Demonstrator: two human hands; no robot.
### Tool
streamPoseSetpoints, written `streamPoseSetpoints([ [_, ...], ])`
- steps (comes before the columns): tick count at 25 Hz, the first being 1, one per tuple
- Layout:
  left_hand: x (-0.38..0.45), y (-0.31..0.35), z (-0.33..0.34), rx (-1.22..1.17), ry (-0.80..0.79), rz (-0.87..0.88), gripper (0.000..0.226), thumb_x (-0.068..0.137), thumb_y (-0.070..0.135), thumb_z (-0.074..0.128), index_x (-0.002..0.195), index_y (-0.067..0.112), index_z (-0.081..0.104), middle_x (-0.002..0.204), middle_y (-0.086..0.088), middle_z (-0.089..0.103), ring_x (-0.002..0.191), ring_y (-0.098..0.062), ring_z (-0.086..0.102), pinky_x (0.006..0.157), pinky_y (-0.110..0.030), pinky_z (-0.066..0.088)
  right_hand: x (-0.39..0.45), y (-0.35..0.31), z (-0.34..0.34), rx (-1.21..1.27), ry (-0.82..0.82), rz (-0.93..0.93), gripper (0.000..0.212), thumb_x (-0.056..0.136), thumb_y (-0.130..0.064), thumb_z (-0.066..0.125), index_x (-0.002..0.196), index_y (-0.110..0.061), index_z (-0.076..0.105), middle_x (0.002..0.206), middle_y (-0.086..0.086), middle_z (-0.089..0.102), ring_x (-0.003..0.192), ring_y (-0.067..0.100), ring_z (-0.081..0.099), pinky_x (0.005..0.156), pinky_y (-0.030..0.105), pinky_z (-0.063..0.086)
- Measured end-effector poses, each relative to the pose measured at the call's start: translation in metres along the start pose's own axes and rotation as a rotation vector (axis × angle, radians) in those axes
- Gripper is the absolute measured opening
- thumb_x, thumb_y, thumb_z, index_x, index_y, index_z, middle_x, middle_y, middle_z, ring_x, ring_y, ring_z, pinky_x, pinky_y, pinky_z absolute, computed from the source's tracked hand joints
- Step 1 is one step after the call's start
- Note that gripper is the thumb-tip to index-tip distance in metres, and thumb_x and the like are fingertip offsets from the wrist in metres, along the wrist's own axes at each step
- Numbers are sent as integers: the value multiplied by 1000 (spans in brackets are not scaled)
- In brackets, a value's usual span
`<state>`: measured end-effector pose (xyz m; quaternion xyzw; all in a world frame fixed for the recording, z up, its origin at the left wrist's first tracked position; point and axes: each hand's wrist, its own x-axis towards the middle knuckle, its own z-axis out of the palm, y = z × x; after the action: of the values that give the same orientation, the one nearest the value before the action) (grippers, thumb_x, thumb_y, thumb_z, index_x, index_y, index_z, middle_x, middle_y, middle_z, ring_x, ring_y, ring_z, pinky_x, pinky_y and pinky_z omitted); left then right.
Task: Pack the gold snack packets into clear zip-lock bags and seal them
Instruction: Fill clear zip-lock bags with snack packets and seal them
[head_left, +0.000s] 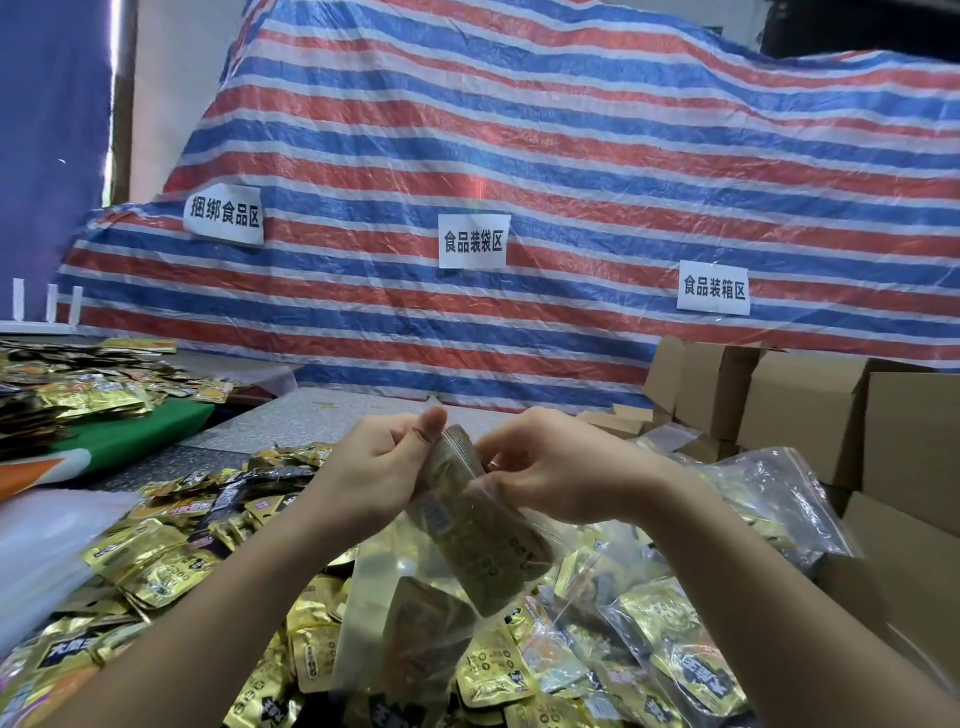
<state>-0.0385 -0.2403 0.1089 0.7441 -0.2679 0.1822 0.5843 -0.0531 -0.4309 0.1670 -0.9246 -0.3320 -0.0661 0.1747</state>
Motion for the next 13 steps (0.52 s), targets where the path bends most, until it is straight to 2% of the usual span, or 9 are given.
streamPoseSetpoints([
  [2,1,1,-2,90,-11,21,69,87,61,42,88,-1,71,75,-30,66,69,-44,66,63,-60,55,4,-1,2,-59,10,-8,32,95,-30,65,65,-40,61,60,-21,60,57,-4,54,50,14,40],
  [3,2,3,-3,129,-13,34,66,88,61,41,88,3,73,75,-28,67,72,-45,65,63,-60,54,5,-1,3,-54,34,-13,34,94,-31,66,61,-40,59,58,-19,58,54,-2,51,49,15,38],
  [6,5,6,-5,166,46,46,56,90,57,39,82,15,76,76,-7,74,71,-25,71,65,-45,58,4,-2,4,57,105,-28,29,97,-32,62,68,-32,66,63,-14,62,52,1,49,50,16,38],
  [7,7,7,-5,163,62,40,56,90,56,39,81,14,75,78,-3,75,69,-20,72,61,-37,58,3,-4,4,104,129,-21,32,98,-38,56,71,-25,68,67,-6,65,53,6,51,52,22,41],
  [9,11,9,-5,86,72,11,57,93,51,38,85,6,71,78,-4,76,65,-21,73,54,-28,54,2,-7,2,179,172,-18,56,95,-59,40,78,-15,71,82,21,68,68,33,60,65,47,50],
  [10,13,12,-6,40,76,0,56,96,48,38,87,3,70,78,-5,76,63,-23,72,52,-25,54,2,-8,0,173,181,-42,66,91,-66,36,82,-11,71,85,25,67,74,38,61,70,51,51],
  [11,14,15,-7,10,82,-1,55,98,46,37,88,2,69,79,-6,76,62,-24,72,51,-24,54,0,-10,-2,120,173,-83,66,89,-68,40,84,-10,70,83,21,67,74,34,61,71,50,51],
  [13,17,20,-8,-5,84,12,55,99,47,37,86,3,68,79,-7,76,61,-26,72,49,-24,54,0,-9,-5,-19,157,-124,40,91,-53,59,86,-14,69,79,-1,66,69,14,61,69,40,53],
])
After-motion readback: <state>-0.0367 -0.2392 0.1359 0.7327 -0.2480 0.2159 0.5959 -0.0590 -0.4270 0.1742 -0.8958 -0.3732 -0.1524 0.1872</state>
